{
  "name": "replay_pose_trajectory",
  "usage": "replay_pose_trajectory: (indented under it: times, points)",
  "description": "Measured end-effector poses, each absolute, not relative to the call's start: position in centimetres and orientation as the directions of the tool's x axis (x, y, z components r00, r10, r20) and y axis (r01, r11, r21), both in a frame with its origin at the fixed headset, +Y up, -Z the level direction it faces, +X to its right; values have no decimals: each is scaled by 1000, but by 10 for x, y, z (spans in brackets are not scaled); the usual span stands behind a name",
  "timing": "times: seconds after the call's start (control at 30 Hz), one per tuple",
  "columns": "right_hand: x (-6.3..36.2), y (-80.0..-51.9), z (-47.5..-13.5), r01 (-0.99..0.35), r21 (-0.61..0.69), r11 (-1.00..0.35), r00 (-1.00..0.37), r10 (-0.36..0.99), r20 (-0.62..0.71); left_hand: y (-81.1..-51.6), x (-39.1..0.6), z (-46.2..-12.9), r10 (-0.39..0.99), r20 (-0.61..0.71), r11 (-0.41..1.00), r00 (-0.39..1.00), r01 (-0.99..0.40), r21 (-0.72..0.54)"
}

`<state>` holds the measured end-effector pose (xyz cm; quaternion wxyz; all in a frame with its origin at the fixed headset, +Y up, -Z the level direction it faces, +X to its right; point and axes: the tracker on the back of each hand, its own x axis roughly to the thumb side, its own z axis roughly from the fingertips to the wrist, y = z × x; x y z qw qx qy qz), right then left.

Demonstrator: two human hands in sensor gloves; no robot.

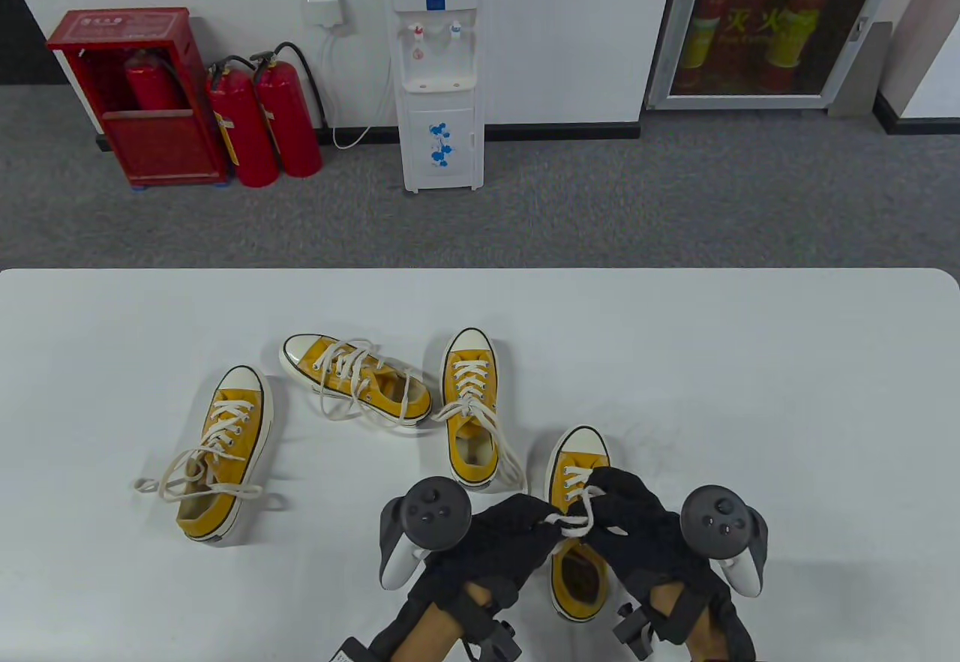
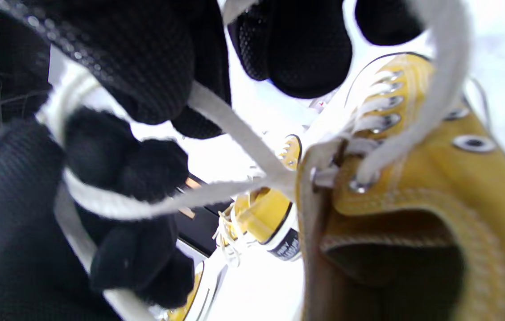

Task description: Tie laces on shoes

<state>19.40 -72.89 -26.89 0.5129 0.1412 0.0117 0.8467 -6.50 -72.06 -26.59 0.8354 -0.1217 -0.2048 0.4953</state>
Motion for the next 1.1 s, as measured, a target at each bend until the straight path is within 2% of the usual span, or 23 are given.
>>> replay_pose_trajectory:
  times: [0.17,0.33,0.57,0.77,0.9,1.1]
  points:
    - [205,-724,-269,-916,158,-368,-332,919,215,-716,-74,-269,848,242,529,471,-782,-331]
    - [217,-717,-267,-974,104,-203,-176,958,225,-704,-83,-269,702,307,703,643,-694,-154]
    - [229,-713,-264,-1000,17,-22,-17,968,250,-696,-97,-274,715,281,690,640,-711,-135]
    - [244,-710,-260,-992,-111,58,27,964,266,-694,-119,-275,653,261,747,711,-661,-69]
    - [252,-709,-258,-986,-149,68,30,969,245,-696,-137,-275,627,237,771,742,-634,-55]
    - [262,-699,-253,-947,-282,-150,-210,959,193,-700,-159,-277,597,210,797,774,-603,-43]
